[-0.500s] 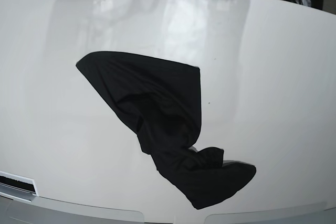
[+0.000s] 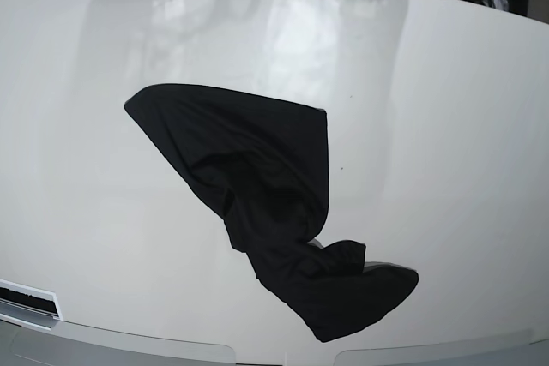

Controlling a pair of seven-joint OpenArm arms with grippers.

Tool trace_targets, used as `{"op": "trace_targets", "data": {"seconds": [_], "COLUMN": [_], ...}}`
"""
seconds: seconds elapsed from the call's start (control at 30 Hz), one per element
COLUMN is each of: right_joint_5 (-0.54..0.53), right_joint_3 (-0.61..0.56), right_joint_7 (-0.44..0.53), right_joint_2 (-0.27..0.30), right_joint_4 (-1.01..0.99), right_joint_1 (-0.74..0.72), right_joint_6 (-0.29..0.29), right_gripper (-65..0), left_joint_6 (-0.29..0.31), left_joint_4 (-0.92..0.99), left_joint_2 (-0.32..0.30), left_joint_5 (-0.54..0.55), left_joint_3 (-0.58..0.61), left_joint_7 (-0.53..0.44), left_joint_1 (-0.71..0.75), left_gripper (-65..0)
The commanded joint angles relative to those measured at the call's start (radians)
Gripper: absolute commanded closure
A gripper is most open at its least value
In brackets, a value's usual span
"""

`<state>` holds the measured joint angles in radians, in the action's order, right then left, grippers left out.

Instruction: Layout the t-shirt on the table in an organized manner, then fold the t-shirt properly

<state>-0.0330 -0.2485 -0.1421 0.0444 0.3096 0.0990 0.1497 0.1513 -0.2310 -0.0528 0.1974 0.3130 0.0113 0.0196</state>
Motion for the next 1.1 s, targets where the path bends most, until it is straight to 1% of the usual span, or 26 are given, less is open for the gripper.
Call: {"op": "trace_targets", "data": {"seconds": [0.0,0.07,0.13,0.27,0.33,0.43,0.5,0.6,0.67,0.73,0.8,0.9,0.97,1.0,1.07], "right_joint_5": [0.015,0.015,0.016,0.015,0.015,0.016,0.026,0.119,0.143,0.142,0.138,0.138,0.139,0.138,0.138], "right_joint_3": [0.002,0.002,0.002,0.002,0.002,0.002,0.002,0.002,0.002,0.002,0.002,0.002,0.002,0.002,0.002], "right_joint_7": [0.000,0.000,0.000,-0.003,-0.022,-0.039,-0.088,-0.171,-0.184,-0.183,-0.184,-0.209,-0.219,-0.224,-0.267], "right_joint_2": [0.000,0.000,0.000,0.001,0.003,0.006,0.009,0.018,0.032,0.051,0.065,0.072,0.072,0.072,0.072], "right_joint_4": [0.029,0.029,0.033,0.069,0.082,0.090,0.090,0.090,0.100,0.136,0.197,0.322,0.421,0.471,0.573], "right_joint_1": [-0.041,-0.041,-0.042,-0.041,-0.041,-0.041,-0.041,-0.032,-0.005,0.043,0.103,0.217,0.293,0.328,0.392], "right_joint_6": [0.007,0.006,-0.008,-0.075,-0.103,-0.108,-0.084,-0.015,0.003,0.015,0.036,0.094,0.106,0.105,0.098], "right_gripper": [0.0,0.0,0.0,0.0,0.0,0.0,0.0,0.0,0.0,0.0,0.0,0.0,0.0,0.0,0.0], "left_joint_6": [0.010,0.009,0.009,0.009,0.009,0.010,0.009,0.010,0.010,0.010,0.010,0.010,0.010,0.010,0.010], "left_joint_4": [-0.013,-0.021,-0.027,-0.029,-0.029,-0.029,-0.030,-0.056,-0.089,-0.131,-0.178,-0.263,-0.333,-0.372,-0.453], "left_joint_2": [0.003,0.002,0.002,0.002,0.002,0.000,-0.003,-0.020,-0.040,-0.063,-0.089,-0.131,-0.164,-0.184,-0.222], "left_joint_5": [-0.005,-0.005,-0.005,-0.005,-0.005,-0.006,-0.006,-0.006,-0.006,-0.006,-0.005,-0.005,0.009,0.023,0.053], "left_joint_3": [0.000,0.000,0.000,0.000,0.000,0.000,0.000,0.000,0.000,0.000,0.000,0.000,0.000,0.000,0.000], "left_joint_7": [-0.006,-0.006,-0.006,-0.006,-0.006,-0.003,0.044,0.130,0.174,0.200,0.203,0.203,0.208,0.223,0.274], "left_joint_1": [0.002,0.002,0.002,0.003,0.003,0.002,0.002,0.007,0.028,0.061,0.108,0.194,0.255,0.283,0.332], "left_gripper": [0.0,0.0,0.0,0.0,0.0,0.0,0.0,0.0,0.0,0.0,0.0,0.0,0.0,0.0,0.0]}}
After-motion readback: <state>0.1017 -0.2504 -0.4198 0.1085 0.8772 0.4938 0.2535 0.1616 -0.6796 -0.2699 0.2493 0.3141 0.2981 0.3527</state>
